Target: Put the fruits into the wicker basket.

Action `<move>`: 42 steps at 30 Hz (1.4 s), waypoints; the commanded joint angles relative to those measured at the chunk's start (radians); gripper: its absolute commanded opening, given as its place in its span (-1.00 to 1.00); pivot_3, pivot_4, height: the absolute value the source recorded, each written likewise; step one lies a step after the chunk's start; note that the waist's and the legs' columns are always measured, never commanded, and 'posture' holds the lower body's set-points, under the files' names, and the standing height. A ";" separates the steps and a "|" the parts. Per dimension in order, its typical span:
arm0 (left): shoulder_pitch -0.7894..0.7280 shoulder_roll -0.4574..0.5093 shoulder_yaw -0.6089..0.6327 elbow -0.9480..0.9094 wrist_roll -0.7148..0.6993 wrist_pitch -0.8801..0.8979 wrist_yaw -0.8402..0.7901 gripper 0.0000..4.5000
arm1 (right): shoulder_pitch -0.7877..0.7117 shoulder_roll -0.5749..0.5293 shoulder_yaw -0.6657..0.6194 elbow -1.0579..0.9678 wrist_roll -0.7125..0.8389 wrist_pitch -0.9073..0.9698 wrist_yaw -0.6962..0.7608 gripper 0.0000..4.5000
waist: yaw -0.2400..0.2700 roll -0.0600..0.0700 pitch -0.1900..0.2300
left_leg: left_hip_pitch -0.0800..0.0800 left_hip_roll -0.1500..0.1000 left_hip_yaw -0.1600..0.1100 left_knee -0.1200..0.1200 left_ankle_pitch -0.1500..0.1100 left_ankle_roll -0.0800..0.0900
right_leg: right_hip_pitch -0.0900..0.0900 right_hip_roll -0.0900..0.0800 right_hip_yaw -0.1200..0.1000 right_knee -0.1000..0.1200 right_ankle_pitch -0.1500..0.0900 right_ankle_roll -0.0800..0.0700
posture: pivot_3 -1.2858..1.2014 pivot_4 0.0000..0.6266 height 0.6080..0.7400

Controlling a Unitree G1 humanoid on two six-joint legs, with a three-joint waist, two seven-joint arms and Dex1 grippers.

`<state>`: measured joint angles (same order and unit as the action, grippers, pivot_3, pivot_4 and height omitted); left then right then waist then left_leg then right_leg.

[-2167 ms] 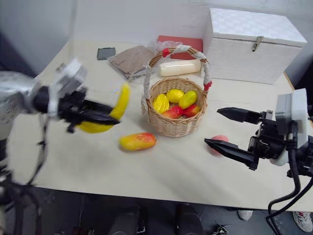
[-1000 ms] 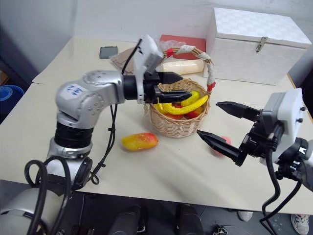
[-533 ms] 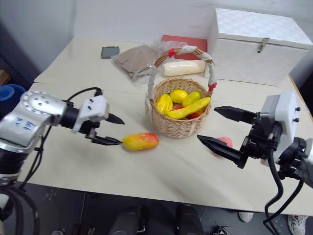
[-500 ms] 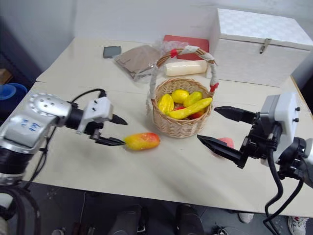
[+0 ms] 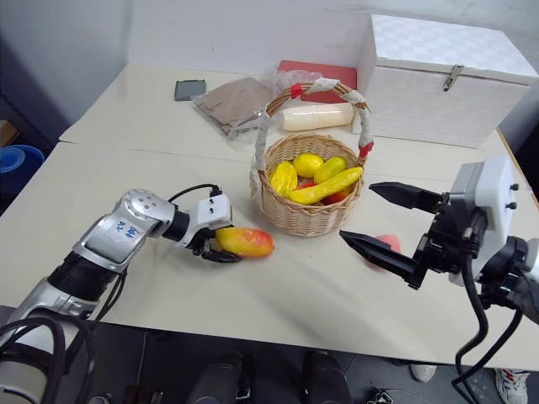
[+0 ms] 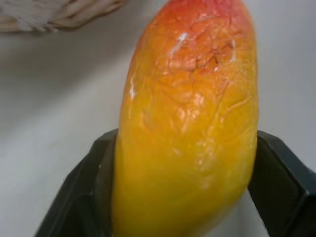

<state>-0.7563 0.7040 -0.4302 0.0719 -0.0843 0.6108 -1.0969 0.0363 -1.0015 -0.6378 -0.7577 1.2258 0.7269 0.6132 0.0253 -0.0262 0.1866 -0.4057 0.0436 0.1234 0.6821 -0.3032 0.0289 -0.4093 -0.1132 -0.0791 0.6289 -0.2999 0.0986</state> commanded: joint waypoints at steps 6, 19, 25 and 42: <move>-0.042 0.004 0.194 -0.203 -0.277 0.152 -0.168 0.20 | 0.034 0.009 -0.055 -0.037 0.030 -0.018 -0.022 1.00 | -0.003 0.000 0.000 | -0.001 0.001 0.000 0.000 0.003 -0.005 | 0.000 0.000 0.000 0.000 0.000 0.000 | 0.03 -0.52 1.00; -0.482 -0.354 0.220 0.096 -0.252 0.465 0.284 0.90 | 0.040 0.020 -0.054 -0.047 0.016 -0.034 -0.034 1.00 | -0.007 0.000 0.000 | 0.002 -0.009 -0.002 -0.001 0.004 0.000 | 0.001 -0.001 0.000 -0.002 0.004 0.008 | 0.03 -0.52 1.00; -0.472 -0.330 0.141 0.115 -0.166 0.349 0.291 1.00 | 0.047 0.022 -0.065 -0.040 0.004 -0.036 -0.025 1.00 | -0.003 0.000 0.000 | 0.000 -0.009 -0.002 -0.001 0.005 -0.001 | -0.001 -0.001 0.001 -0.002 0.004 0.008 | 0.03 -0.52 1.00; -0.077 0.157 0.463 -0.307 -0.564 0.244 -0.247 1.00 | 0.206 0.168 0.033 0.087 -0.347 -0.061 -0.062 1.00 | -0.005 0.000 0.000 | 0.002 -0.010 -0.003 -0.001 0.005 -0.002 | 0.001 -0.001 0.002 -0.002 0.004 0.008 | 0.03 -0.52 1.00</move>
<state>-0.8337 0.8354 0.0206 -0.2230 -0.6587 0.9030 -1.3019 0.2490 -0.8568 -0.6325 -0.6839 0.9203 0.6941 0.5898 0.0203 -0.0258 0.1868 -0.4037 0.0340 0.1204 0.6816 -0.2978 0.0270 -0.4086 -0.1144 -0.0771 0.6271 -0.2956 0.1069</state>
